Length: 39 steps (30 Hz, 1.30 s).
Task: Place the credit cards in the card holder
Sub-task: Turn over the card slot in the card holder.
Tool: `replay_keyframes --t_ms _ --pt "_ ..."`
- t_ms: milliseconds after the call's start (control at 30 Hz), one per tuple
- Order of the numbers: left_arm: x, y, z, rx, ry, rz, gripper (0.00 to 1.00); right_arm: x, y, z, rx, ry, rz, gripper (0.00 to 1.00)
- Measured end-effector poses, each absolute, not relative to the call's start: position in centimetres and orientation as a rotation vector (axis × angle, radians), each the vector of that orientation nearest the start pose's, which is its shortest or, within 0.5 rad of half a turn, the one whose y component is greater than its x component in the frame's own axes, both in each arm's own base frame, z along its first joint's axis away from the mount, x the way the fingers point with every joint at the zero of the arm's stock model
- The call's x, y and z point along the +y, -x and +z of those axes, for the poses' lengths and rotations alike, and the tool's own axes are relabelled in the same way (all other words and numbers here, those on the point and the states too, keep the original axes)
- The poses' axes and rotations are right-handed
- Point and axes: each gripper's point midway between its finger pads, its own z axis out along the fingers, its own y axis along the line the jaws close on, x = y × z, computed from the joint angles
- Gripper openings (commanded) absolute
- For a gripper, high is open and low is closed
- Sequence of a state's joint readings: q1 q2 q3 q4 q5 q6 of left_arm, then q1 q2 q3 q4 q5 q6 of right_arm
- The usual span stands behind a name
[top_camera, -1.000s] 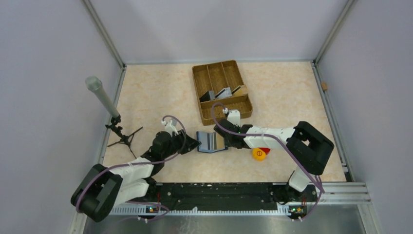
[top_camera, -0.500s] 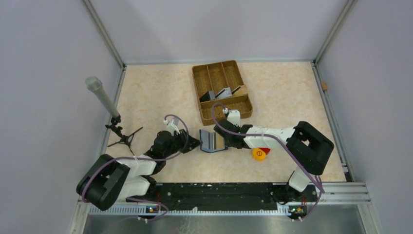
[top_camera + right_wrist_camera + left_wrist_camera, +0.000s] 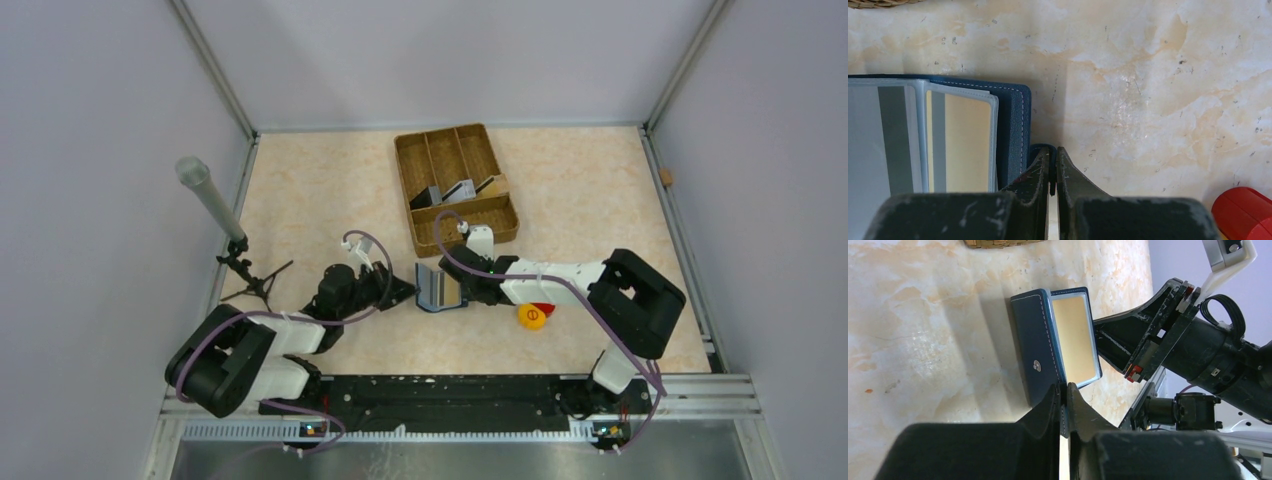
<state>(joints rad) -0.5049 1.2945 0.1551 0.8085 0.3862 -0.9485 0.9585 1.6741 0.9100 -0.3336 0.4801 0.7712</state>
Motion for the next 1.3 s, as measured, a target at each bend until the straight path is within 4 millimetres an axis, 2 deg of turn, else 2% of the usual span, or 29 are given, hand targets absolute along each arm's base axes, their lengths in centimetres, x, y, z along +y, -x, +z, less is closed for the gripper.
replay_keyframes --t_ms 33,133,167,300,367,433,633,767,933,1067,1300 --pt "-23.5 -22.3 7.5 2.109 0.175 -1.303 0.00 25.4 -24.6 2.0 2.481 0.087 0.061 0.00" --pt "-23.6 -22.2 7.6 2.104 0.166 -1.312 0.00 25.4 -24.6 2.0 2.481 0.087 0.059 0.00" --pt "-23.6 -22.2 7.7 2.104 0.164 -1.313 0.00 25.4 -24.6 2.0 2.482 0.086 0.059 0.04" --pt "-23.7 -22.4 7.7 2.113 0.160 -1.309 0.00 25.2 -24.6 2.1 2.482 0.084 0.049 0.34" --pt "-23.8 -22.7 7.7 2.125 0.162 -1.296 0.00 24.4 -24.5 2.2 2.483 0.087 0.005 0.44" --pt "-23.7 -23.0 7.8 2.134 0.168 -1.274 0.00 23.7 -24.2 2.3 2.492 0.093 -0.033 0.49" --pt "-22.9 -22.8 6.7 2.204 0.183 -1.186 0.00 21.7 -23.0 2.7 2.530 0.123 -0.119 0.54" --pt "-22.6 -22.8 6.3 2.241 0.178 -1.143 0.00 21.6 -22.8 4.1 2.515 0.122 -0.096 0.60" --pt "-22.5 -22.6 6.0 2.264 0.175 -1.133 0.00 23.3 -23.2 7.1 2.452 0.130 0.002 0.61" --pt "-22.5 -22.5 6.0 2.268 0.173 -1.138 0.00 25.1 -23.2 8.2 2.421 0.159 0.113 0.64" --pt "-22.7 -22.5 7.1 2.234 0.159 -1.165 0.00 29.1 -22.0 7.2 2.418 0.254 0.380 0.71"
